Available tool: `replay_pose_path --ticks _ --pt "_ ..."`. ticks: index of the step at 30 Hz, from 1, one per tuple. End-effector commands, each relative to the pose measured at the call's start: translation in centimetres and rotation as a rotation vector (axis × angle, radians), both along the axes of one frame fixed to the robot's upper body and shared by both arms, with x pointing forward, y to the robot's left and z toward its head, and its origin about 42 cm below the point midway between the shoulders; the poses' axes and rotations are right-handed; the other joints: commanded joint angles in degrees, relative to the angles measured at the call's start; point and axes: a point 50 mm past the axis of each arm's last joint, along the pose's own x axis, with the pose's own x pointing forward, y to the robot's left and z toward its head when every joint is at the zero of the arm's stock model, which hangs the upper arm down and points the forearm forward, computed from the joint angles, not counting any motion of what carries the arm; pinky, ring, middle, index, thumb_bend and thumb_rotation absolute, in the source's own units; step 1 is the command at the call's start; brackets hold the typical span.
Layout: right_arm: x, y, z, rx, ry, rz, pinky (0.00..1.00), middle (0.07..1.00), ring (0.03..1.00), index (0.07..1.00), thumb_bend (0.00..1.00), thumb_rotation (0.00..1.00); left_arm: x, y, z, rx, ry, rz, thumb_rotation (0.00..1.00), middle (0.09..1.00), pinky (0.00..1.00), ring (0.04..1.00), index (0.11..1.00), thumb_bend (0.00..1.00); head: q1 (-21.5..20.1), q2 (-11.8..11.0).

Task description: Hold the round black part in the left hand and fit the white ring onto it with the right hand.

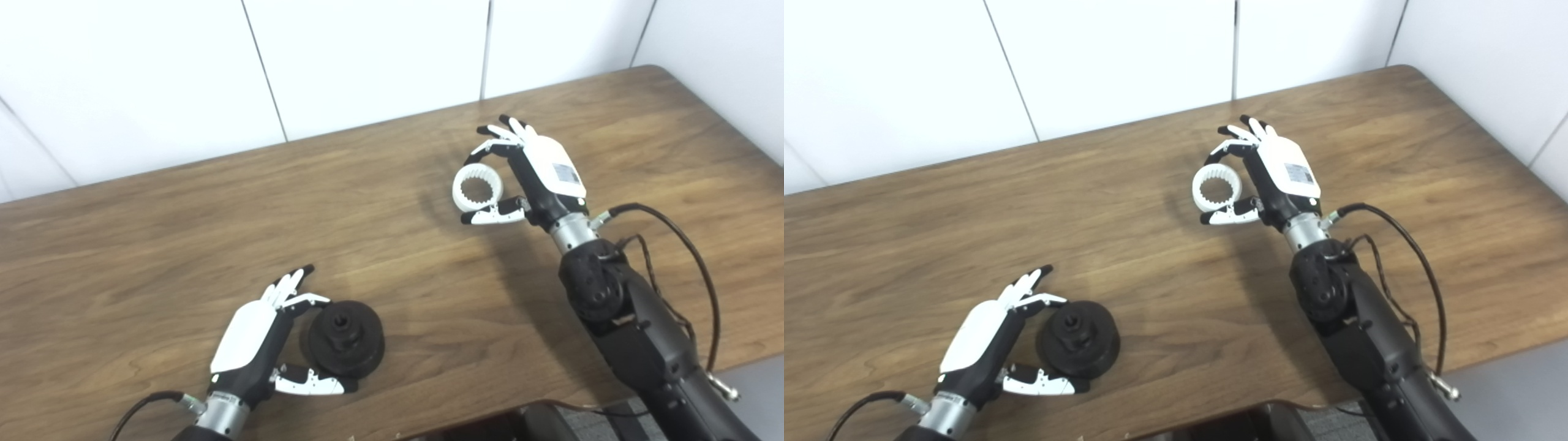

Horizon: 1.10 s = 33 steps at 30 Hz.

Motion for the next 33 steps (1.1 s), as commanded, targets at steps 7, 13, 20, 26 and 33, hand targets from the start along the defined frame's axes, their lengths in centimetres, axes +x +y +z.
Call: replay_pose_path --ticks 7,13,20,26,33 --pt "-2.3 1.6 4.0 0.051 -0.124 0.114 1.00 0.868 0.977 0.481 0.52 0.14 0.6 -1.2 1.4 0.006 -0.065 -0.007 0.36 1.000 1.00 1.000 0.621 0.95 5.31 1.12" --pt "-4.4 3.0 4.6 0.120 -0.099 0.199 0.98 0.871 0.988 0.481 0.52 0.14 0.7 -1.9 1.4 0.003 -0.062 -0.003 0.34 1.000 1.00 1.000 0.622 0.95 8.74 1.75" --pt "-6.1 4.9 4.4 0.185 -0.070 0.294 0.91 0.858 0.986 0.481 0.52 0.14 0.8 -2.5 1.5 0.003 -0.061 -0.001 0.35 1.000 1.00 1.000 0.618 0.96 10.69 2.48" --pt "-7.5 6.3 3.7 0.211 -0.037 0.359 0.98 0.854 0.979 0.482 0.52 0.14 0.8 -2.8 1.5 0.008 -0.064 0.001 0.35 1.000 1.00 1.000 0.617 0.96 11.36 2.81" --pt "-8.9 7.7 2.9 0.224 0.022 0.431 0.98 0.874 0.999 0.483 0.52 0.14 1.0 -3.1 1.6 0.008 -0.074 0.000 0.35 1.000 1.00 1.000 0.615 0.96 11.84 3.09"
